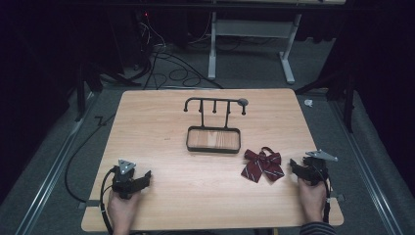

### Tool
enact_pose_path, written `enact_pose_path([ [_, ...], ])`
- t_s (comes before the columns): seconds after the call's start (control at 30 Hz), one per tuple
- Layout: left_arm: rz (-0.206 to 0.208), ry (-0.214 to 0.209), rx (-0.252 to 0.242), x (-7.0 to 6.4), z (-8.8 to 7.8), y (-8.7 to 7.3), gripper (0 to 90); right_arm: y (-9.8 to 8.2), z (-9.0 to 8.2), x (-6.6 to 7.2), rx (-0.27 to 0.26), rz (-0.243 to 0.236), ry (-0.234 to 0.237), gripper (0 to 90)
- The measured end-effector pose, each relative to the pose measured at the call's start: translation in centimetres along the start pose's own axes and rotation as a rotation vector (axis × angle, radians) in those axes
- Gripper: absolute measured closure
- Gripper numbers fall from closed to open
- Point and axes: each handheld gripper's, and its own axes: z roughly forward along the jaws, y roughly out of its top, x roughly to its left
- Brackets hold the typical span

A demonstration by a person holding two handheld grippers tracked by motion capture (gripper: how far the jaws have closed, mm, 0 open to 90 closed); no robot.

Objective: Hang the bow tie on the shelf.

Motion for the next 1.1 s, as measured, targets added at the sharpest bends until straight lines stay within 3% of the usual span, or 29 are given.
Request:
enact_pose_path([
  [1.1, -0.006, -0.008, -0.001, 0.07, -0.08, -0.05, 27.7, -0.01, -0.01, 0.19, 0.000, 0.001, -0.007, 46.1],
])
